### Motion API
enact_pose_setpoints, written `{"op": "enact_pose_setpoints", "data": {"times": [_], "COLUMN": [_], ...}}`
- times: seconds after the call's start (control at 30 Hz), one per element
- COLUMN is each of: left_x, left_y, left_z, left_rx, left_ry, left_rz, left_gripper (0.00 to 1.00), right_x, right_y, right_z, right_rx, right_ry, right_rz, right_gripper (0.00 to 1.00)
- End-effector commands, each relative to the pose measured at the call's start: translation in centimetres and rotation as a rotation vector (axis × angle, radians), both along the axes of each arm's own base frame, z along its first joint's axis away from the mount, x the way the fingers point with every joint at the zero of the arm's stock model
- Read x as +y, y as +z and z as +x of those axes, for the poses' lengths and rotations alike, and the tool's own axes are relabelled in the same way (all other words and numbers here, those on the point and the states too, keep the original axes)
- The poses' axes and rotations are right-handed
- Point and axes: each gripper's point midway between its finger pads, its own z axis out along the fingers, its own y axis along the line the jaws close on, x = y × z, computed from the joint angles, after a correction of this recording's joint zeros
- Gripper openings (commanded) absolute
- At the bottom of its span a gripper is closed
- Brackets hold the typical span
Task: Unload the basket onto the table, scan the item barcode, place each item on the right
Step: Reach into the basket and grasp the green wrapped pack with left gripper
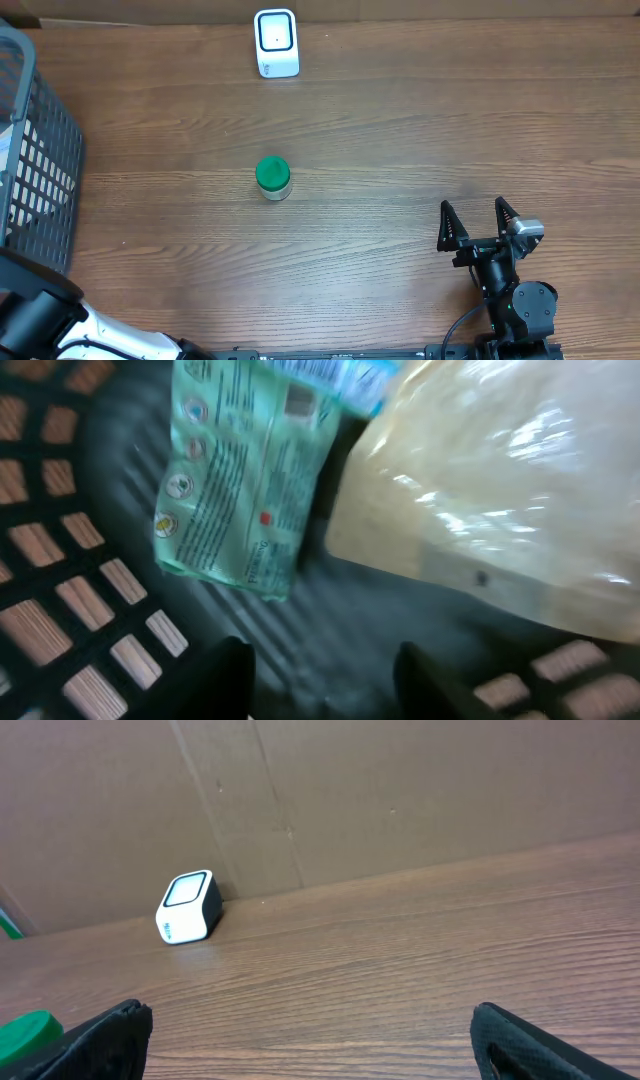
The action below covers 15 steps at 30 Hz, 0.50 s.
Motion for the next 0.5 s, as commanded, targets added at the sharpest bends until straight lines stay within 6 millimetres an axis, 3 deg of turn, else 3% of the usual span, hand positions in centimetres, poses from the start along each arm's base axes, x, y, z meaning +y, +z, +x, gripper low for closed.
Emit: {"op": "enact_pose_setpoints", "data": {"times": [0.0, 0.3, 0.47], "left_x": [0.8, 3.0, 4.3], "left_y": [-1.1, -2.4, -2.7], "left_z": [-1.0, -1.1, 0.0], "left_rx": [0.039, 0.059, 0.026], "left_ry": [-0.025, -0.079, -0.107], "left_rz": [-0.003, 0.047, 0.092], "left_gripper": [0.48, 0.63, 0.62], "right_x": [0.2, 0.2, 0.2], "right_y": [-0.2, -0.2, -0.2], "right_z": [0.0, 0.0, 0.0], "right_rx": [-0.004, -0.004, -0.004], "right_ry": [0.009, 0.009, 0.009], "right_rz": [0.003, 0.003, 0.003], "right_gripper": [1.0, 1.0, 1.0]}}
